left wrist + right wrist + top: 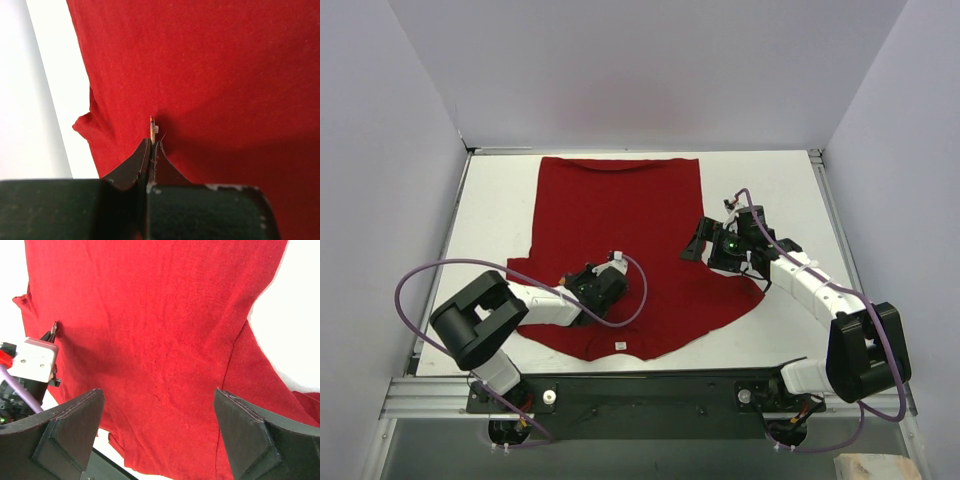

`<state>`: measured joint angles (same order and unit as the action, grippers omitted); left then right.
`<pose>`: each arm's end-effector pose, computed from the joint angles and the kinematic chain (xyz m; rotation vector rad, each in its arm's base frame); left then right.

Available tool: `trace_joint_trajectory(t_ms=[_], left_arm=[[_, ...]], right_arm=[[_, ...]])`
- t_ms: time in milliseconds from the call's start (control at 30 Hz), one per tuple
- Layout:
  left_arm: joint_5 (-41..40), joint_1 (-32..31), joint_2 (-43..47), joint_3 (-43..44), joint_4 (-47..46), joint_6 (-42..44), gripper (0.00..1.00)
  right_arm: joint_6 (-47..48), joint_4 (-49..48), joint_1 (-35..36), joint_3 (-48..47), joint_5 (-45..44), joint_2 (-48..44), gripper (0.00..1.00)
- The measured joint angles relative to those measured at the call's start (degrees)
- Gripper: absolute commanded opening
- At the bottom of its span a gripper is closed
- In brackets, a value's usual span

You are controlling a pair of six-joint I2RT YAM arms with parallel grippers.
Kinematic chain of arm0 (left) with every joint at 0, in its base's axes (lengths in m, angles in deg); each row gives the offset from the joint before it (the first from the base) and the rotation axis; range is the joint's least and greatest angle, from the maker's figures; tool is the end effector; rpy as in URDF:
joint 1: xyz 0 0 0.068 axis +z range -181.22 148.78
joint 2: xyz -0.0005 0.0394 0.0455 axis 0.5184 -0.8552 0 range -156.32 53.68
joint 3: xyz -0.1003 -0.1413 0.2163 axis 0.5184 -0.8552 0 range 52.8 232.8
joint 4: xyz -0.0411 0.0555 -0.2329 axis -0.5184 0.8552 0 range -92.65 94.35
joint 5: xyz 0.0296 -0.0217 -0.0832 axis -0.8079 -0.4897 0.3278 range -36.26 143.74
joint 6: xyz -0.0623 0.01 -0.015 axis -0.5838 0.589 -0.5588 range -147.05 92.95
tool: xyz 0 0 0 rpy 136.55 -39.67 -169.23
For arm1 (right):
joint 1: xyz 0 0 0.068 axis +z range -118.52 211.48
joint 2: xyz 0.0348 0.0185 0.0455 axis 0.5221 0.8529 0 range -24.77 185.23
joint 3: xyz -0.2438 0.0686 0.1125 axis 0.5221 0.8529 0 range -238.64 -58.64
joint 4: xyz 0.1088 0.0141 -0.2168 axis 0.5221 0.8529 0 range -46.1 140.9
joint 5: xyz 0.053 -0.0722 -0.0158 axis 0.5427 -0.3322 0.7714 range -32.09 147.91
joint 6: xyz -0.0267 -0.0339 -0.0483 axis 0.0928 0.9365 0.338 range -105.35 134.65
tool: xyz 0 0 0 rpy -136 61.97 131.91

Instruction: Pin the brooch onto the clothing

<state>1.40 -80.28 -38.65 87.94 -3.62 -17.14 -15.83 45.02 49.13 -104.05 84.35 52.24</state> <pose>0.2017 -0.1714 0.1378 0.7919 2.0632 0.7897 0.2631 0.1074 0.2438 -0.0350 2.2374 0.9703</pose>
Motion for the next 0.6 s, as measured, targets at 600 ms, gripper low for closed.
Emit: trace_joint_trajectory(t_ms=[600], left_arm=[[-2.6, -0.5, -1.8, 0.0, -1.0, 0.4, 0.00]], right_arm=[[0.1, 0.0, -0.1, 0.0, 0.9, 0.0, 0.96]])
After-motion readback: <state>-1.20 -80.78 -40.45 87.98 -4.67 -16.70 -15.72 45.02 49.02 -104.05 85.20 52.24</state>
